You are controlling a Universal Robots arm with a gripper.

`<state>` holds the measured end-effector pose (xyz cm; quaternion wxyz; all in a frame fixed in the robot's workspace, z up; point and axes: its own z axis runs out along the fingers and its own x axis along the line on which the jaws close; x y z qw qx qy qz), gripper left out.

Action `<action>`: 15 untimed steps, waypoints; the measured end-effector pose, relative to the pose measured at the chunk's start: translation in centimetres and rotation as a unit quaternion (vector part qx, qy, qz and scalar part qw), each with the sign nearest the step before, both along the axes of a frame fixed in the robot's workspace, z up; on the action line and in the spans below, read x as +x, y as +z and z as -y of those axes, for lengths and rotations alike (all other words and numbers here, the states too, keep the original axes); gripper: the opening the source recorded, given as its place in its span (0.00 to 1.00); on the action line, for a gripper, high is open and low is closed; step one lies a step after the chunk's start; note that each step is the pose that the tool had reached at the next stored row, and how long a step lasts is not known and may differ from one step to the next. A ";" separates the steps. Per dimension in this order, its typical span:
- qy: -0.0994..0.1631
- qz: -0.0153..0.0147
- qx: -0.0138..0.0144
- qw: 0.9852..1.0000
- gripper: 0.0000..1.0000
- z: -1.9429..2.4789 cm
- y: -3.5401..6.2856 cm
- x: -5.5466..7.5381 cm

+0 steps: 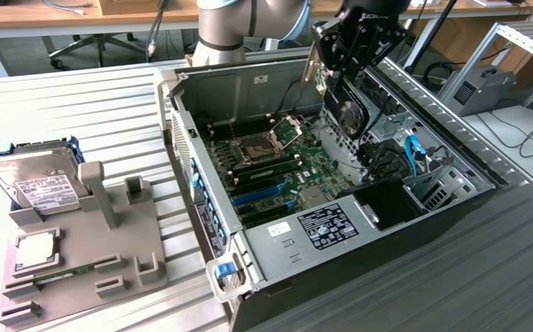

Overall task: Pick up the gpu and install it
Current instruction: 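Pick up the gpu and move the gpu toward the slot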

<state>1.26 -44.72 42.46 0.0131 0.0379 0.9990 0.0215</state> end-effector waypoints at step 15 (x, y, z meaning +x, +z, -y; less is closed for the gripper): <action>0.000 0.000 0.000 1.000 0.26 -1.35 -0.70 -0.3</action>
